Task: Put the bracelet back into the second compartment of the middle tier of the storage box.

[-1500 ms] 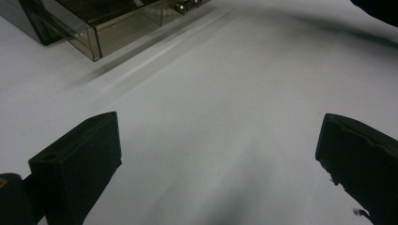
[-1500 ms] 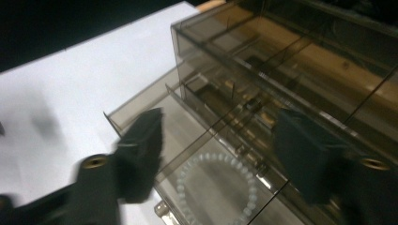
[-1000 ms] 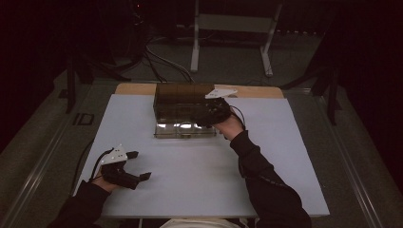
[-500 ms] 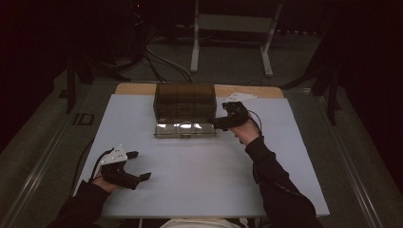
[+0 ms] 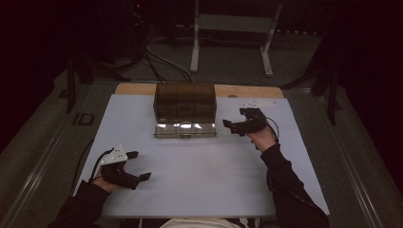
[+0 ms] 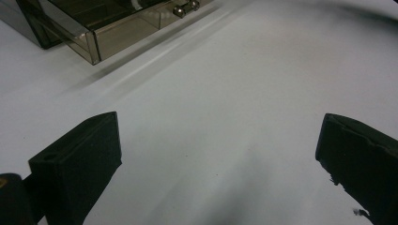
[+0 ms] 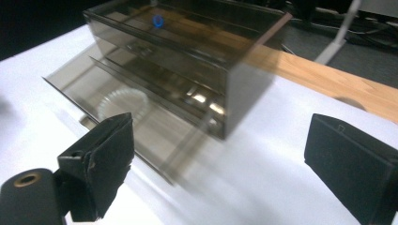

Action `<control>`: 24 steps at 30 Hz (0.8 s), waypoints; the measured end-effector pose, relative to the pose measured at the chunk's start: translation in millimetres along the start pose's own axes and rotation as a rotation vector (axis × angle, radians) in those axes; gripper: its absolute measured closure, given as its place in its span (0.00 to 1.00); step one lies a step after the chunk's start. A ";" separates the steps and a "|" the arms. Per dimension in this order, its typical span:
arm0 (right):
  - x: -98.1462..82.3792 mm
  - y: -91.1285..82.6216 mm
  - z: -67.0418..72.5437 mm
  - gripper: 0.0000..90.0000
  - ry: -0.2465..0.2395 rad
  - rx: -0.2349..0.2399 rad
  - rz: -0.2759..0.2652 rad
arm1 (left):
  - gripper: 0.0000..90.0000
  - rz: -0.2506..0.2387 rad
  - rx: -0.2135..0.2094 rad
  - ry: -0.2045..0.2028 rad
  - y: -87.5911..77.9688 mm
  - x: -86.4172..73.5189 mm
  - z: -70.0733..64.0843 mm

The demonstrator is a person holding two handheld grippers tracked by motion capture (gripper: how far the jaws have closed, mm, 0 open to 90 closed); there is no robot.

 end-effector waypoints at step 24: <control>-66.1 -17.4 -28.5 0.09 0.102 -0.045 0.011 | 0.02 0.002 0.001 -0.001 0.8 -0.1 -0.1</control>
Point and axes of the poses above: each handheld gripper's, and its own axes: y roughly forward along the jaws, x roughly out of its top, z roughly to its left, the point moved 10 cm from there along y, roughly forward along the jaws, and after that the axes turned 14 degrees about z, right-handed, at the moved point
